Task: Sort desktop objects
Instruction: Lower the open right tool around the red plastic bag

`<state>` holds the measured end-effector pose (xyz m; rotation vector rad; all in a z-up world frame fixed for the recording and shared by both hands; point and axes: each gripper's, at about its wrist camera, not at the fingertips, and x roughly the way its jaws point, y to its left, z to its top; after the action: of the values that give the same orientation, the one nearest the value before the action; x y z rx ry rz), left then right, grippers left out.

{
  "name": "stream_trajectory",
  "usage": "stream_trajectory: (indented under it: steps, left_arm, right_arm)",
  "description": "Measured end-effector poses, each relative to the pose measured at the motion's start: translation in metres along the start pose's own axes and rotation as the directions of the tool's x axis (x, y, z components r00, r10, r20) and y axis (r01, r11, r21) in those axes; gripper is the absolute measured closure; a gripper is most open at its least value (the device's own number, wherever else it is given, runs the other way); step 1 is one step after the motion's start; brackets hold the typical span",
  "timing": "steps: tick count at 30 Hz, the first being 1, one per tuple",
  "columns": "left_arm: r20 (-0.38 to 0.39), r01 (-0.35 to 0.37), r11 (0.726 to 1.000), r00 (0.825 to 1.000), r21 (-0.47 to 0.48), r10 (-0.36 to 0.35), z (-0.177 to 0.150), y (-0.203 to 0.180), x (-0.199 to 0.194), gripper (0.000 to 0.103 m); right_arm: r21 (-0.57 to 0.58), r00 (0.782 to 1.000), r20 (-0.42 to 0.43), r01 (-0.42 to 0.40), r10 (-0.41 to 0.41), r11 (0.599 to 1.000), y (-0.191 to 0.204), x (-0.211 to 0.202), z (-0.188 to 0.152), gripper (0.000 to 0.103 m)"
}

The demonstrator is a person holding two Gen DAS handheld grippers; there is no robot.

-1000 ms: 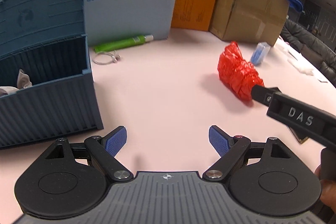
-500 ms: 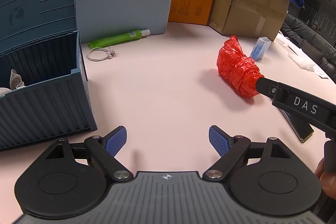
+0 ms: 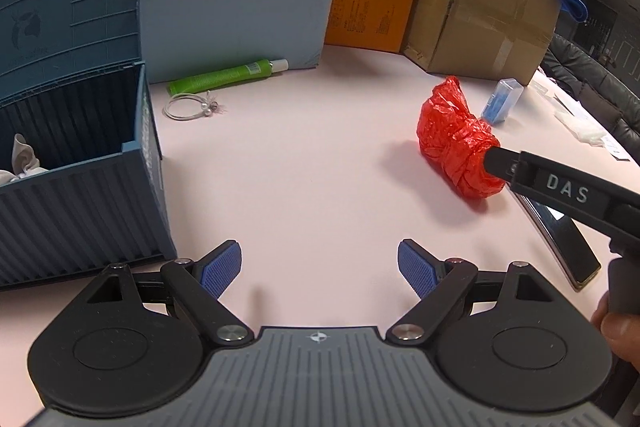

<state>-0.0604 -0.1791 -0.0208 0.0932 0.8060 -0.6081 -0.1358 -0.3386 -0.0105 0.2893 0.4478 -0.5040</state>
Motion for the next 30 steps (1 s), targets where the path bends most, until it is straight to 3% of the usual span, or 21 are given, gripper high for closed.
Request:
stream_trajectory:
  steps: [30]
  left_arm:
    - [-0.010,-0.029,0.999,1.000,-0.032,0.028,0.012,-0.005,0.031,0.020]
  right_arm:
    - [-0.052,0.997,-0.075,-0.006,0.002,0.999,-0.011,0.054,0.009,0.031]
